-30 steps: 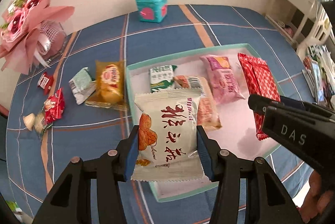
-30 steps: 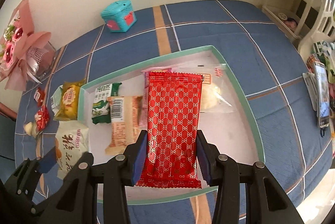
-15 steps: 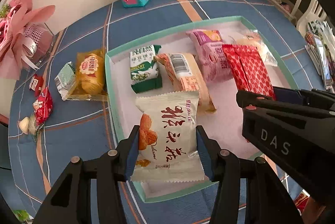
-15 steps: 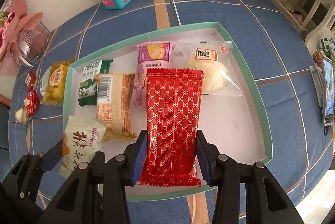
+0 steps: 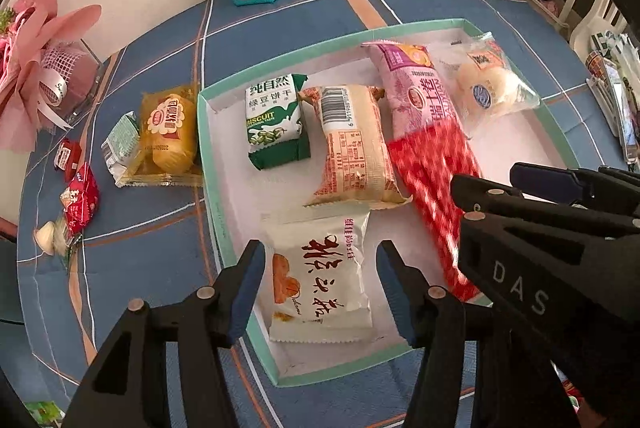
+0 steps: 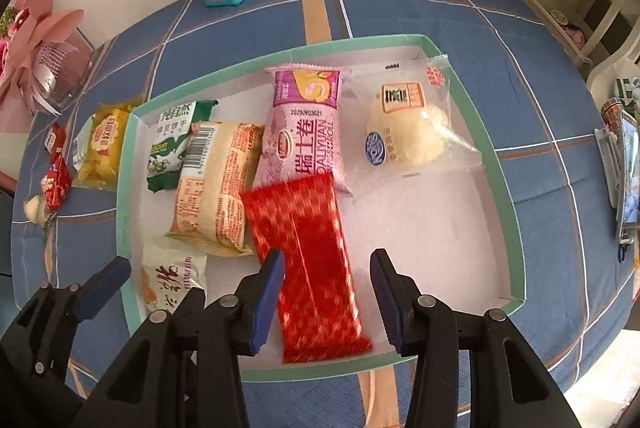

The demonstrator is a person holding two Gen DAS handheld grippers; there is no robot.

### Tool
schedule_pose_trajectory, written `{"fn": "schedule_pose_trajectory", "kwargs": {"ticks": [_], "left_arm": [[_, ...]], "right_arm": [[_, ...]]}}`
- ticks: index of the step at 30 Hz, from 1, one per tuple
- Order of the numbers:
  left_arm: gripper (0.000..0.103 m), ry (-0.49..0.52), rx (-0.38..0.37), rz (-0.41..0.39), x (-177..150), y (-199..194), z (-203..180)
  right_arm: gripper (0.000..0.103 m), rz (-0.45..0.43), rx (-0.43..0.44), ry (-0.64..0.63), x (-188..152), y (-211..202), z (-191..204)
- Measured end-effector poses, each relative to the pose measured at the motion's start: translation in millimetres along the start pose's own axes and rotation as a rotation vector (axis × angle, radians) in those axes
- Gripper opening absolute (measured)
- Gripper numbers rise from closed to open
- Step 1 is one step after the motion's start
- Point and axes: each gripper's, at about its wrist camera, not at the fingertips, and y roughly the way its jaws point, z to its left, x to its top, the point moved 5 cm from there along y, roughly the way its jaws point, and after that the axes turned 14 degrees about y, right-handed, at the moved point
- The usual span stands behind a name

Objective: Organize snacks
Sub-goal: 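Lower both packets into the tray beside the bread pack and open both tools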

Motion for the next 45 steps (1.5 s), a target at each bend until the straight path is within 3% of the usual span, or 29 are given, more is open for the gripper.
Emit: {"fn": "schedule_pose_trajectory", "kwargs": {"ticks": [8,21,32,35,37,38,45], "left_arm": [[0.059,-0.079,0.004,-0.024,-6.4,-10.5,25.9],[0.059,-0.302,0.031,-0.027,-24.7,-7.3,91.2],[0.059,-0.342,0.034,-0.03,-28.3,-5.8,102.1],[0.06,-0.33,0.045,-0.026,-26.8,-5.7,100.9],[0.068,-0.329,0.056,-0.023,-27.0,-5.4,101.6],[0.078,-0.332,0.061,-0.024,-27.2,-5.2,102.1],[0.087,-0.358,0.079,-0.034,-29.7,-4.1,109.3]], "right_arm": [[0.048,-0.011,0.003,-0.007,4.3,-3.0,1.9],[0.048,-0.017,0.004,-0.052,-8.1,-10.1,15.7],[0.049,-0.022,0.005,-0.073,-17.9,-17.7,27.8],[0.062,-0.021,0.007,-0.071,-15.8,-16.9,26.8],[0.068,-0.022,0.009,-0.078,-12.7,-15.5,26.4],[0.073,-0.023,0.011,-0.081,-13.1,-15.2,27.3],[0.085,-0.039,0.023,-0.109,-16.0,-15.5,34.6]]}}
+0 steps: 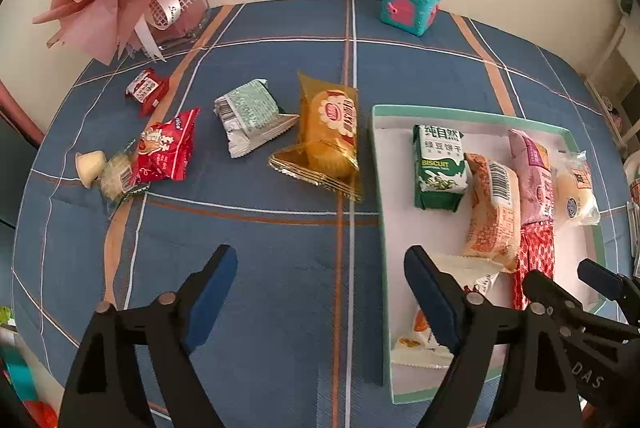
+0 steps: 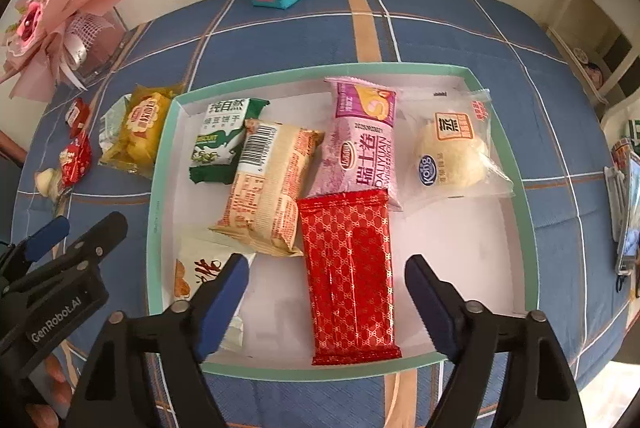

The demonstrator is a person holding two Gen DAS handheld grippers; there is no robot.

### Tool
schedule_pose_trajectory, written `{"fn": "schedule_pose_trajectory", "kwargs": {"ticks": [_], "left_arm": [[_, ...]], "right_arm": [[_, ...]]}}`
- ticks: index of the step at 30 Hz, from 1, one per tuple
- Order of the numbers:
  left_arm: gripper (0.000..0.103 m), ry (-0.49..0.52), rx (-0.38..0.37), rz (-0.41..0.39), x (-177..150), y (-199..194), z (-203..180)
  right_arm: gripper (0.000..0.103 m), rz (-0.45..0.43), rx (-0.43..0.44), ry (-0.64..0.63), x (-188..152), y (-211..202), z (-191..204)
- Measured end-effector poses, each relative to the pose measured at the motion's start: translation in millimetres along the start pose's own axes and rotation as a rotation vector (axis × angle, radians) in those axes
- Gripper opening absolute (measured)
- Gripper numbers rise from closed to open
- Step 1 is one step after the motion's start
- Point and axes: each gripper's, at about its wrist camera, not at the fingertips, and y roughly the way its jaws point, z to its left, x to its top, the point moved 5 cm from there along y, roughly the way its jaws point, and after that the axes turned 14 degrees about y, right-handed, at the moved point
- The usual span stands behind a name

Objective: Organize snacks
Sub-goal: 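Lower both packets into the tray beside the bread pack and open both tools, then withdraw both tools from the tray toward the yellow cake pack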

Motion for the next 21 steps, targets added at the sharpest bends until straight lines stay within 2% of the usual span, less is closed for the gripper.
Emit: {"fn": "schedule_pose_trajectory", "kwargs": {"ticks": [5,9,13,16,21], "left_arm": [[0.094,-0.003,0.015,-0.009,-0.1,-1.0,4.0],[0.095,-0.011,0.02,-0.018,0.2,-1.8,7.7],[0.096,-0.021,0.02,-0.025,0.7,-1.8,10.8],[0.101,-0.031,0.016,-0.03,0.7,-1.6,13.3],[0.101,-0.047,0.007,-0.035,0.4,-0.2,17.9]], "right_arm": [[0.098,-0.012,0.004,-0.002,-1.2,-1.5,3.9],[0.102,-0.021,0.008,0.005,-1.8,-2.8,3.4],[0.103,-0.027,0.011,0.007,1.4,-1.6,1.8],[0.103,-0.032,0.018,0.013,2.5,-1.9,1.0],[0.103,-0.051,0.034,0.032,4.2,-3.3,1.0]]}}
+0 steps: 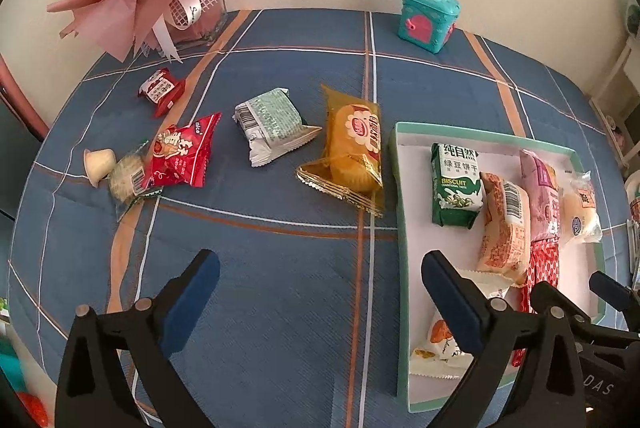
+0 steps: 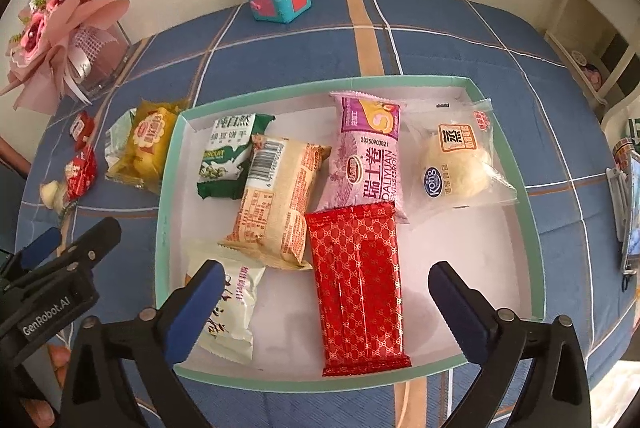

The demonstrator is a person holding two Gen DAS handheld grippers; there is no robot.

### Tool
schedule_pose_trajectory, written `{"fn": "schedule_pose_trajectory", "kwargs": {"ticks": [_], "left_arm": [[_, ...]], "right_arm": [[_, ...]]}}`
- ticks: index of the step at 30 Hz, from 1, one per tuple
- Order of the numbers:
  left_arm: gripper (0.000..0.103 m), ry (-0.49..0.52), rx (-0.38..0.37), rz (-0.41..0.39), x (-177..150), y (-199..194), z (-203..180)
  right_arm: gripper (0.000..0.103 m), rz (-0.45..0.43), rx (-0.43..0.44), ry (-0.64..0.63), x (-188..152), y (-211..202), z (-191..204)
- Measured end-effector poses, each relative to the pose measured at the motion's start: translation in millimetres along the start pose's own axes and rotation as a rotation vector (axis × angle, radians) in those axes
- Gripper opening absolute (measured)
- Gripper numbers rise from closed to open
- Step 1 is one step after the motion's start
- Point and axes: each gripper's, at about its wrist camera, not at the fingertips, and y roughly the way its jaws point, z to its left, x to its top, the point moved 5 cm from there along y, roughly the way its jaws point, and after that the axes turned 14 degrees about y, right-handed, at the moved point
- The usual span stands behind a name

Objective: Organize snacks
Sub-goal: 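Withdraw both tools from the tray toward the yellow cake pack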

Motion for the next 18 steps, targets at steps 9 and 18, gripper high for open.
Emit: {"fn": "schedule_pose_trajectory", "kwargs": {"ticks": [9,18], "left_arm": [[0.101,-0.068,-0.018,-0.042,0.3,-3.4,28.4],[0.101,-0.185,0.058,-0.065,-8.3,-10.8,102.5]], "right_arm": [[0.103,-0.034,0.014,-0.026,-0.7,-0.6,14.2],[0.103,-0.057,0.082,-0.092,-7.5,-5.1,56.9]]}}
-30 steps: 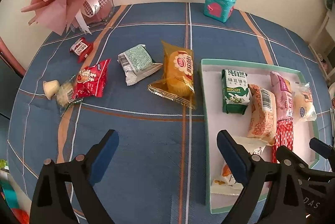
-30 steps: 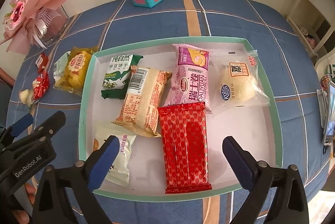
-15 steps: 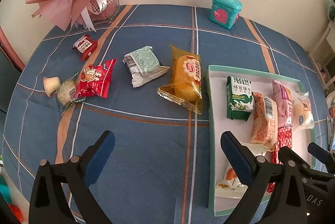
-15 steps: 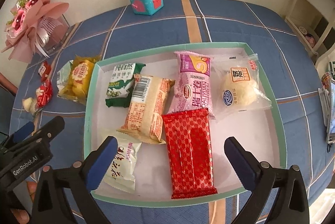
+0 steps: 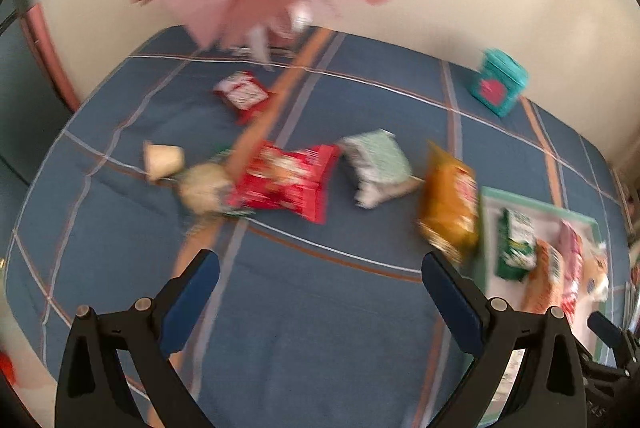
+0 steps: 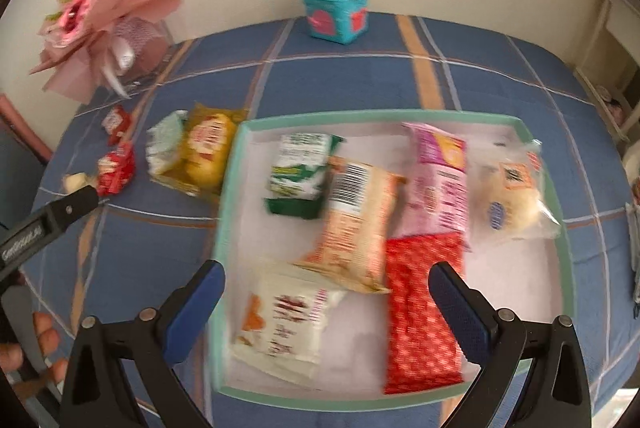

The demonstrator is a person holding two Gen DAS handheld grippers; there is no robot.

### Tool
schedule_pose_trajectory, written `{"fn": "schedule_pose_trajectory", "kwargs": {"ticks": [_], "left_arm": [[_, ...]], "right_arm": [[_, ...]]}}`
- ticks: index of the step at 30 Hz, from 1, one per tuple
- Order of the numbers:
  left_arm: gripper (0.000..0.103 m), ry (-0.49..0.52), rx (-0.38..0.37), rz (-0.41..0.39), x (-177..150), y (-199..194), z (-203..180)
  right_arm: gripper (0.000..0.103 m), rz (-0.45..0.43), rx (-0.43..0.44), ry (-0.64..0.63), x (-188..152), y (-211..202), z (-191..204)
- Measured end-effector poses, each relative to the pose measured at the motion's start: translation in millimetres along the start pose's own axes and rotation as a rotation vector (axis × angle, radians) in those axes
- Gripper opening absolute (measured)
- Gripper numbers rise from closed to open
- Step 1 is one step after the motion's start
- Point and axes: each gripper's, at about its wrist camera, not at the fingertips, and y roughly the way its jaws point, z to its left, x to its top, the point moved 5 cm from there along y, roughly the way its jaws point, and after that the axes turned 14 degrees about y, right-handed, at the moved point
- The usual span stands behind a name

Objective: Organize snacks
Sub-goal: 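Withdraw both tools from the tray toward the yellow cake pack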

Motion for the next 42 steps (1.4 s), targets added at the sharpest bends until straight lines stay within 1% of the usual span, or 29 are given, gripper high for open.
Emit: {"fn": "schedule_pose_trajectory", "kwargs": {"ticks": [4,6,9,10,13,15,17,19,20,21,22,24,26,28,31,35,39,40,41,42], "left_arm": [[0.101,-0.03,0.037,-0.004,1.2,-1.5,31.1],[0.101,-0.052,0.038,-0.001,3.4,-0.6,42.4],[0.101,-0.098,0.0,-0.005,8.9,1.1,54.1],[0.101,-0.107,-0.017,-0.01,11.1,1.4,56.5],[0.101,-0.117,-0.026,-0.018,17.0,3.8,58.4],[0.101,-0.114,-0.048,-0.019,20.4,7.3,57.3],[0.101,-0.117,-0.078,-0.022,24.8,12.7,56.4],[0.1,-0.122,-0.093,-0.02,28.0,18.0,56.9],[0.1,-0.125,-0.098,-0.017,29.5,21.8,57.6],[0.099,-0.127,-0.106,-0.013,30.9,25.4,57.7],[0.097,-0.127,-0.114,-0.01,31.8,28.9,57.8],[0.092,-0.13,-0.133,0.0,33.3,37.8,57.6],[0.092,-0.131,-0.141,0.014,34.2,46.7,57.0],[0.091,-0.123,-0.148,0.027,34.9,57.3,54.6],[0.087,-0.114,-0.161,0.048,35.2,72.3,50.1],[0.079,-0.103,-0.165,0.07,34.8,88.9,45.4],[0.077,-0.094,-0.164,0.055,38.9,91.5,41.9],[0.075,-0.092,-0.165,0.054,39.5,91.9,40.9],[0.069,-0.091,-0.175,0.054,39.7,92.9,39.6],[0.069,-0.093,-0.183,0.057,39.8,94.0,38.4]], "right_arm": [[0.103,-0.017,0.044,-0.033,1.2,-2.8,27.3],[0.103,-0.014,0.074,-0.035,2.8,-3.1,37.0],[0.103,-0.001,0.125,-0.005,11.4,0.3,50.2],[0.103,0.002,0.132,0.001,14.3,2.3,52.8],[0.102,0.02,0.141,0.033,26.5,10.1,59.8],[0.1,0.041,0.158,0.056,33.8,15.6,64.8],[0.091,0.059,0.166,0.065,42.0,21.5,72.6],[0.087,0.073,0.157,0.062,48.9,29.0,81.7],[0.083,0.081,0.149,0.061,51.2,33.6,85.8],[0.08,0.092,0.139,0.058,53.7,39.6,90.4],[0.075,0.101,0.131,0.055,54.8,44.4,93.0],[0.072,0.12,0.117,0.053,56.5,55.2,98.9],[0.065,0.138,0.107,0.045,57.7,64.9,102.0],[0.062,0.154,0.089,0.04,58.5,74.7,104.7],[0.06,0.168,0.073,0.023,59.8,86.0,108.8],[0.059,0.151,0.026,-0.014,65.1,94.2,113.0],[0.056,0.144,-0.012,-0.04,68.2,99.0,115.6],[0.056,0.144,-0.013,-0.041,68.1,99.4,115.5],[0.056,0.143,-0.011,-0.039,67.8,98.9,115.8],[0.055,0.142,-0.008,-0.038,67.9,98.5,115.3]]}}
